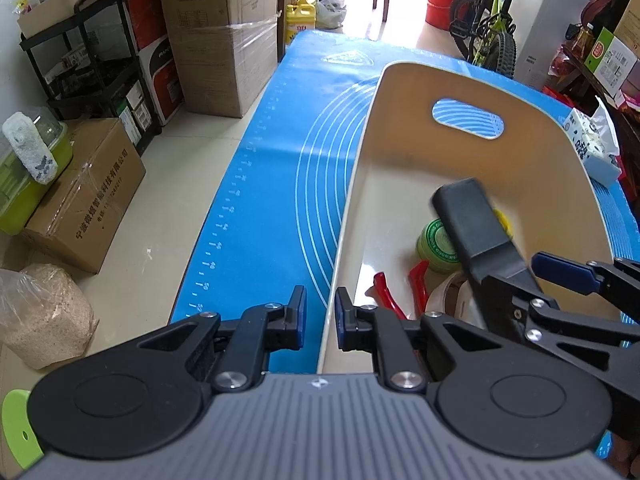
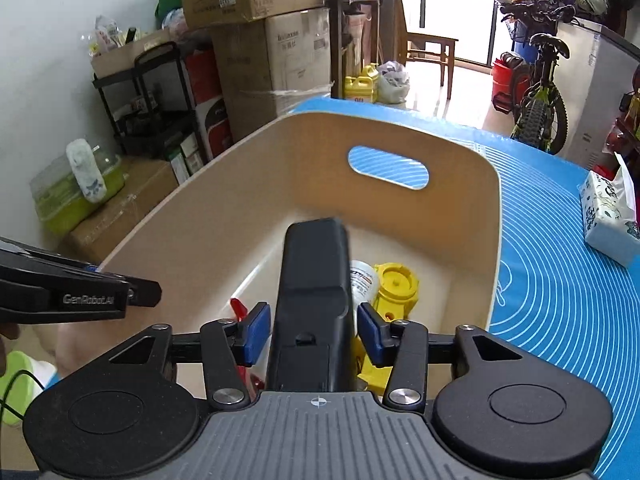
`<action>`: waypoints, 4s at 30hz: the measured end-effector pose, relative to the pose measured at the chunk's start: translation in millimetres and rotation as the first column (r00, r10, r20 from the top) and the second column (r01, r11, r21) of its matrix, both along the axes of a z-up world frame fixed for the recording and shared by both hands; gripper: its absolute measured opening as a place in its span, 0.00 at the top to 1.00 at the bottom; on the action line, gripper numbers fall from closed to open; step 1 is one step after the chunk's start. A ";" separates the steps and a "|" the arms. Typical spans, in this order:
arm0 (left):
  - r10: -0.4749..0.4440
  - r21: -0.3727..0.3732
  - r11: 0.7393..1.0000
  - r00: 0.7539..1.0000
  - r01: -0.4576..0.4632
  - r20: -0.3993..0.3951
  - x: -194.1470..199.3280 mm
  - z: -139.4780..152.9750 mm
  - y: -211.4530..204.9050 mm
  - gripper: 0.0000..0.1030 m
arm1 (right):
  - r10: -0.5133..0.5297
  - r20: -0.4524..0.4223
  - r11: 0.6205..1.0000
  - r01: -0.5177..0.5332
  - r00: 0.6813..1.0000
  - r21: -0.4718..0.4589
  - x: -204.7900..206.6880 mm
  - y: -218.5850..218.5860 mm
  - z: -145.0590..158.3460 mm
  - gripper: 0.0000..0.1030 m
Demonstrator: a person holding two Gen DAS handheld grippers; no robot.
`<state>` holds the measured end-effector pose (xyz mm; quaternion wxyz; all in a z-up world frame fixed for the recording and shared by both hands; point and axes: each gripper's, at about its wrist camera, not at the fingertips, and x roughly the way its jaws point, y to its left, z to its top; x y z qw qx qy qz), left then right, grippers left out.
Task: Organize rigid objects
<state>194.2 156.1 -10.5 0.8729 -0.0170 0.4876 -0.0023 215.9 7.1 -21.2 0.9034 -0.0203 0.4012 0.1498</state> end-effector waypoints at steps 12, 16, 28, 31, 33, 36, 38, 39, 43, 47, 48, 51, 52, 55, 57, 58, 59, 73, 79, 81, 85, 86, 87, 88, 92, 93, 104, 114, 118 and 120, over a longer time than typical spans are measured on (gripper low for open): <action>0.024 0.029 0.999 0.994 -0.028 0.109 -20.3 37.4 -12.1 0.41 | -0.067 0.067 0.995 0.062 0.995 0.083 -29.0 -39.8 44.6 0.26; -0.002 0.052 0.999 0.991 -0.005 0.137 -35.6 51.8 -24.0 0.38 | -0.087 0.095 0.993 0.079 0.992 0.088 -44.5 -56.1 59.8 0.25; -0.052 0.095 0.995 0.978 0.034 0.200 -85.8 90.7 -56.4 0.37 | -0.141 0.131 0.985 0.126 0.981 0.115 -101.4 -97.0 90.5 0.21; -0.066 0.097 0.994 0.978 0.047 0.200 -98.0 95.1 -63.7 0.37 | -0.148 0.148 0.986 0.134 0.978 0.102 -118.1 -103.9 95.1 0.21; -0.074 0.101 0.993 0.976 0.054 0.205 -106.8 97.6 -69.2 0.37 | -0.153 0.157 0.986 0.139 0.976 0.093 -129.4 -108.3 97.1 0.21; -0.080 0.112 0.992 0.974 0.057 0.213 -118.7 99.7 -76.5 0.37 | -0.157 0.155 0.986 0.145 0.975 0.085 -143.6 -114.1 97.8 0.21; -0.073 0.116 0.992 0.972 0.048 0.224 -125.9 100.5 -79.9 0.37 | -0.159 0.150 0.986 0.148 0.976 0.083 -151.7 -116.6 97.4 0.20; -0.073 0.114 0.992 0.971 0.048 0.228 -129.1 100.4 -81.7 0.37 | -0.161 0.146 0.985 0.150 0.976 0.082 -155.4 -118.1 96.7 0.20; -0.067 0.104 0.994 0.970 0.044 0.232 -141.8 98.0 -87.9 0.37 | -0.158 0.146 0.986 0.147 0.977 0.079 -171.2 -121.4 94.8 0.20; -0.074 0.097 0.994 0.965 0.051 0.252 -154.8 94.0 -92.2 0.37 | -0.137 0.184 0.990 0.128 0.973 0.061 -189.8 -121.7 91.8 0.20; -0.074 0.095 0.994 0.963 0.051 0.258 -157.9 92.8 -93.3 0.37 | -0.131 0.190 0.991 0.122 0.973 0.058 -193.9 -121.3 90.3 0.20; -0.085 0.100 0.993 0.964 0.062 0.252 -164.5 86.7 -99.3 0.37 | -0.124 0.195 0.991 0.114 0.973 0.062 -204.4 -124.3 86.2 0.20; -0.088 0.104 0.993 0.964 0.064 0.249 -166.7 84.3 -100.9 0.37 | -0.126 0.190 0.991 0.115 0.974 0.070 -206.9 -125.5 85.1 0.20; -0.093 0.118 0.991 0.966 0.066 0.241 -172.2 75.6 -104.7 0.37 | -0.134 0.181 0.989 0.120 0.974 0.086 -213.3 -130.5 81.5 0.20; -0.096 0.127 0.990 0.966 0.067 0.239 -176.3 69.7 -105.6 0.37 | -0.142 0.176 0.987 0.127 0.974 0.096 -217.1 -133.6 77.6 0.20; -0.099 0.129 0.989 0.966 0.069 0.238 -178.2 67.1 -106.0 0.37 | -0.145 0.173 0.987 0.130 0.974 0.097 -218.5 -134.7 75.6 0.20; -0.099 0.132 0.989 0.967 0.069 0.236 -180.1 64.4 -107.0 0.37 | -0.147 0.169 0.987 0.132 0.975 0.097 -219.8 -135.5 73.4 0.20; -0.120 0.111 0.989 0.964 0.096 0.239 -195.6 40.8 -113.3 0.37 | -0.169 0.147 0.980 0.150 0.975 0.132 -233.5 -145.2 57.3 0.20; -0.099 0.092 0.993 0.962 0.078 0.253 -196.7 37.3 -111.2 0.37 | -0.196 0.147 0.972 0.173 0.969 0.157 -236.5 -150.5 53.1 0.20; -0.093 0.090 0.993 0.963 0.072 0.253 -196.3 36.1 -110.7 0.37 | -0.196 0.145 0.973 0.174 0.970 0.151 -237.4 -149.6 51.7 0.20; -0.087 0.093 0.994 0.963 0.065 0.255 -196.5 34.1 -111.4 0.37 | -0.204 0.155 0.973 0.182 0.966 0.144 -239.7 -149.4 51.3 0.20; -0.085 0.097 0.993 0.963 0.062 0.257 -197.2 33.4 -111.8 0.37 | -0.204 0.158 0.973 0.182 0.966 0.142 -240.2 -149.1 51.2 0.20; -0.083 0.101 0.993 0.962 0.059 0.259 -198.0 32.6 -111.8 0.37 | -0.204 0.158 0.973 0.183 0.966 0.139 -240.2 -148.8 50.9 0.20; -0.081 0.102 0.993 0.962 0.056 0.260 -198.4 32.2 -111.9 0.37 | -0.204 0.157 0.974 0.184 0.966 0.135 -240.0 -148.7 50.9 0.20; -0.070 0.097 0.994 0.964 0.046 0.258 -198.0 31.6 -111.7 0.37 | -0.218 0.159 0.973 0.201 0.963 0.114 -239.7 -145.7 49.8 0.20; -0.067 0.091 0.995 0.965 0.045 0.253 -197.1 31.0 -111.1 0.37 | -0.223 0.160 0.972 0.207 0.962 0.108 -239.5 -145.1 49.6 0.20; -0.082 0.093 0.994 0.967 0.061 0.242 -196.4 28.0 -112.9 0.37 | -0.235 0.164 0.971 0.224 0.958 0.083 -240.6 -146.8 47.7 0.20; -0.084 0.091 0.994 0.966 0.064 0.242 -196.7 26.2 -113.1 0.37 | -0.240 0.161 0.970 0.230 0.957 0.083 -239.6 -146.7 47.4 0.20; -0.084 0.088 0.994 0.967 0.065 0.240 -196.1 25.8 -113.9 0.37 | -0.241 0.160 0.970 0.230 0.957 0.082 -239.2 -146.2 47.0 0.20; -0.085 0.089 0.994 0.967 0.065 0.240 -196.3 25.9 -113.7 0.37 | -0.241 0.161 0.970 0.231 0.957 0.081 -239.2 -146.0 46.5 0.20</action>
